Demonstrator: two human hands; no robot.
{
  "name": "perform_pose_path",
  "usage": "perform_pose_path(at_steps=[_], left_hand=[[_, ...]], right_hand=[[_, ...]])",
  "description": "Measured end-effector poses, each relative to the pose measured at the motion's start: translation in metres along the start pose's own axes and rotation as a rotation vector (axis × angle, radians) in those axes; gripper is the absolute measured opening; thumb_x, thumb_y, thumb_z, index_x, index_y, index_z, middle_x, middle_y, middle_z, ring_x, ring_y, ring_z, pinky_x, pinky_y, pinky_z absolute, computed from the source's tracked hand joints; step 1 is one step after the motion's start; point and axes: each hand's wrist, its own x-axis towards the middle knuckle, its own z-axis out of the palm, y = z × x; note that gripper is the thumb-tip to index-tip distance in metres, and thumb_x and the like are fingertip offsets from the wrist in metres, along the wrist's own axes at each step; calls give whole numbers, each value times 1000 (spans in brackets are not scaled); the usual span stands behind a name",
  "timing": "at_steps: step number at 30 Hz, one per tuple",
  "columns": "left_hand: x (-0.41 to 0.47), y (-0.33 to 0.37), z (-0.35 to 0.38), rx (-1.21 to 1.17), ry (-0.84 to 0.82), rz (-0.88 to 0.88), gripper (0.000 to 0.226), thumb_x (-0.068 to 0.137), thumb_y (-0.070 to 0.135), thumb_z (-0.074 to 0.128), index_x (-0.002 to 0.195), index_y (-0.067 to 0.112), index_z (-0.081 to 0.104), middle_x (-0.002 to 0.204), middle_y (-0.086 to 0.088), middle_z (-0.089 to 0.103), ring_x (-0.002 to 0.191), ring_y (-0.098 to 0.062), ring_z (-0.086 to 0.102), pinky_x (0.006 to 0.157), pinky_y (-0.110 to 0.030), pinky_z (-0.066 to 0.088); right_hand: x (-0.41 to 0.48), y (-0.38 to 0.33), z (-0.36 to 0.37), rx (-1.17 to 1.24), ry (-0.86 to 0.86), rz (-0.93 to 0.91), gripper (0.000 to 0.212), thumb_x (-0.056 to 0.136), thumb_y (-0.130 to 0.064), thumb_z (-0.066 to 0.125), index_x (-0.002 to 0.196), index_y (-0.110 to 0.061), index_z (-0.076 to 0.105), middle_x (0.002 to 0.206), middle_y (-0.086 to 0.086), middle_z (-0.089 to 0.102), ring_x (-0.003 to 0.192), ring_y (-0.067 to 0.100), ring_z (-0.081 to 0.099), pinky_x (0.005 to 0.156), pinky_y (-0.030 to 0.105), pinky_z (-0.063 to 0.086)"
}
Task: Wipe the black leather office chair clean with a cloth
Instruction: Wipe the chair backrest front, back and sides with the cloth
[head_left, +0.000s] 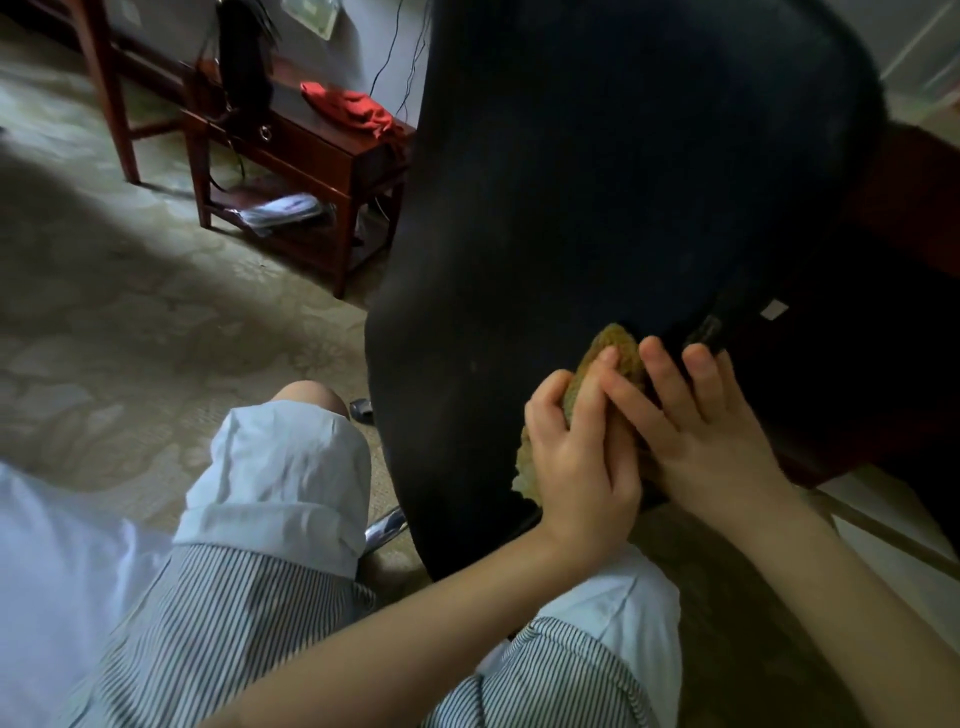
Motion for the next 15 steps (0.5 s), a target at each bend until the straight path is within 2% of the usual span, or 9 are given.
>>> perform_pose_path(at_steps=[1, 3, 6, 8, 11, 12, 15], left_hand=[[-8, -11, -2, 23, -3, -25, 34, 99, 37, 32, 132, 30, 35, 120, -4, 38, 106, -19, 47, 90, -36, 47], [-29, -35, -9, 79, -33, -86, 35, 98, 34, 34, 133, 33, 32, 122, -1, 35, 108, -20, 46, 92, -34, 46], [-59, -79, -26, 141, -115, -152, 46, 89, 22, 39, 132, 36, 31, 123, -4, 34, 109, -19, 43, 93, -34, 44], [-66, -103, -38, 169, -164, -286, 44, 89, 23, 38, 131, 39, 34, 123, -11, 37, 110, -20, 42, 96, -33, 41], [-61, -116, -47, 145, -107, -673, 44, 98, 17, 38, 140, 31, 33, 119, -2, 35, 111, -17, 43, 98, -30, 38], [-57, -114, -46, 127, -73, -753, 44, 100, 18, 37, 142, 28, 32, 118, 1, 33, 111, -16, 43, 96, -28, 37], [-41, -95, -39, 93, 2, -777, 42, 100, 19, 36, 142, 24, 34, 117, 4, 32, 112, -14, 42, 91, -22, 31]], right_hand=[[1, 5, 0, -17, -28, -41, 64, 98, -36, 36, 151, -23, 3, 156, 3, -22, 142, 22, -22, 117, 44, 2], [3, 11, 0, -40, -59, -72, 62, 96, -43, 43, 149, -28, 15, 155, 1, -23, 141, 22, -25, 116, 45, 6], [4, 7, 2, -54, -38, -35, 72, 88, -38, 58, 148, -31, 18, 155, 0, -25, 140, 21, -26, 116, 44, 4], [6, 5, 3, -83, -35, -29, 85, 81, -33, 72, 148, -31, 19, 155, 1, -24, 141, 22, -25, 116, 43, 4], [12, 2, 5, -96, -37, -23, 96, 75, -29, 79, 148, -30, 17, 155, 1, -24, 141, 22, -25, 117, 42, 2], [14, 0, 6, -92, -38, -20, 99, 74, -28, 80, 148, -29, 16, 155, 1, -23, 141, 22, -25, 117, 41, 1], [27, -4, 9, -65, -27, -17, 92, 75, -29, 78, 147, -28, 20, 156, 0, -22, 141, 22, -24, 116, 41, 1]])
